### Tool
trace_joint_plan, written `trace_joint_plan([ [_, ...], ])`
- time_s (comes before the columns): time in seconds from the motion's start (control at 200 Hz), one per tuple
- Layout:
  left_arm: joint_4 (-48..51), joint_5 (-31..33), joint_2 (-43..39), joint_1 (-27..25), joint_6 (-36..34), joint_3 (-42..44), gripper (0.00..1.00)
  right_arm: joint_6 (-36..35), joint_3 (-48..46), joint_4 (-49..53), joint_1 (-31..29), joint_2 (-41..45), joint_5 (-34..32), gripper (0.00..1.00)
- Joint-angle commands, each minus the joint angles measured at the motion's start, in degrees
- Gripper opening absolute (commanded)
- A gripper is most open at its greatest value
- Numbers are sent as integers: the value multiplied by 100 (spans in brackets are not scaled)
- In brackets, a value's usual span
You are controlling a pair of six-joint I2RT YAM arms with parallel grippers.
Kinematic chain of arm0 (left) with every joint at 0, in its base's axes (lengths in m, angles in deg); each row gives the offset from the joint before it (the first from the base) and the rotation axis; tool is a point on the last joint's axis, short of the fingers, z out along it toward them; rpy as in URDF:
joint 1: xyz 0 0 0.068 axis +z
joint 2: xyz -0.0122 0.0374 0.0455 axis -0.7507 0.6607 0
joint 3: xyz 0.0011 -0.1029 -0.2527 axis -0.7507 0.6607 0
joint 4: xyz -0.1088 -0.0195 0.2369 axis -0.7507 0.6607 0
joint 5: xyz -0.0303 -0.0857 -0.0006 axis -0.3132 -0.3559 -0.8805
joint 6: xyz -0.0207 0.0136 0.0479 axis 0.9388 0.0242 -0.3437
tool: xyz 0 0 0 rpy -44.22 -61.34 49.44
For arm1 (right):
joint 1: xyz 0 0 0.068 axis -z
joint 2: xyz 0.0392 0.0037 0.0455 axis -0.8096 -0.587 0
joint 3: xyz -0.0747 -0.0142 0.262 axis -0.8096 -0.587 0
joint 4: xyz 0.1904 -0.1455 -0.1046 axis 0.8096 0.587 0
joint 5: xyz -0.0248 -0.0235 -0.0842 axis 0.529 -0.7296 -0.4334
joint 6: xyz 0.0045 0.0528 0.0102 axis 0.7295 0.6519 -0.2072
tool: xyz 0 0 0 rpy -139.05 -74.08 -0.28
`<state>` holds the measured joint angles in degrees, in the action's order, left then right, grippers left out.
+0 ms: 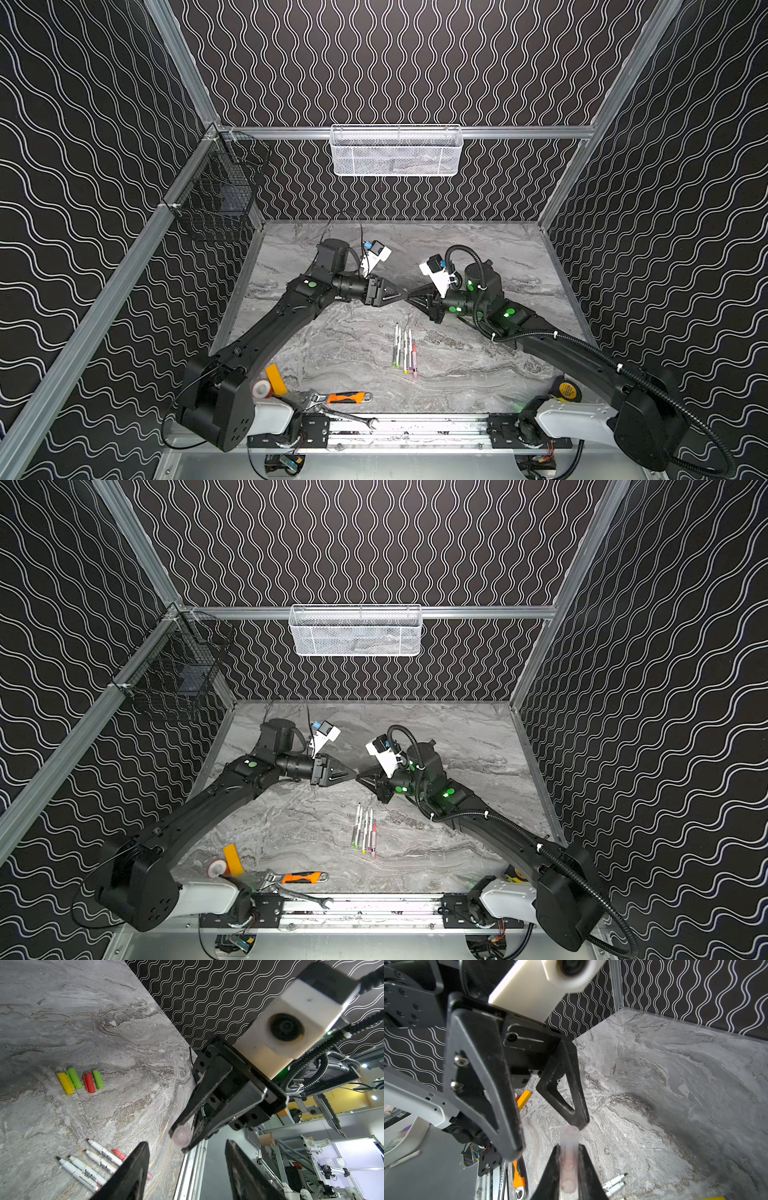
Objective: Insert the pens into the pen caps
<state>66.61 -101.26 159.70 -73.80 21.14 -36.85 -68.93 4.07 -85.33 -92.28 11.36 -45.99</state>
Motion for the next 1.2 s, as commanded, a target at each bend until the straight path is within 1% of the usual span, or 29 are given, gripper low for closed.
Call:
trace_joint_plan([
  [0.0,-180,-171,36,-34,-95,-56,59,0,44,-267,-10,-4,157,16],
  [0.17,-212,-194,95,-52,-63,-75,51,0,53,-302,-45,-21,206,16],
  [0.265,-342,-252,117,-57,27,-54,44,-9,79,-268,-71,-43,185,16],
  [0.4,-439,-364,161,-67,62,-56,28,0,62,-282,-89,-30,113,16],
  [0.651,-358,-375,153,-101,-23,-83,13,0,97,-278,-121,-56,105,16],
  [0.706,-364,-379,157,-97,-19,-88,6,-1,106,-280,-124,-57,105,16],
  [0.736,-373,-396,171,-104,-16,-84,4,1,115,-258,-124,-56,110,16],
  [0.886,-450,-378,141,-104,12,-79,2,-10,110,-212,-138,-56,118,17],
  [1.006,-355,-243,117,-96,-80,-92,0,58,53,-268,-143,-30,148,20],
  [1.046,-285,-194,139,-103,-123,-122,0,82,36,-290,-142,-21,173,23],
  [1.091,-246,-177,160,-98,-161,-147,0,110,19,-298,-142,-21,182,29],
  [1.126,-225,-163,176,-100,-174,-153,0,122,17,-278,-142,-26,189,32],
  [1.196,-125,-10,147,-104,-241,-169,0,142,-4,-216,-142,-13,167,39],
])
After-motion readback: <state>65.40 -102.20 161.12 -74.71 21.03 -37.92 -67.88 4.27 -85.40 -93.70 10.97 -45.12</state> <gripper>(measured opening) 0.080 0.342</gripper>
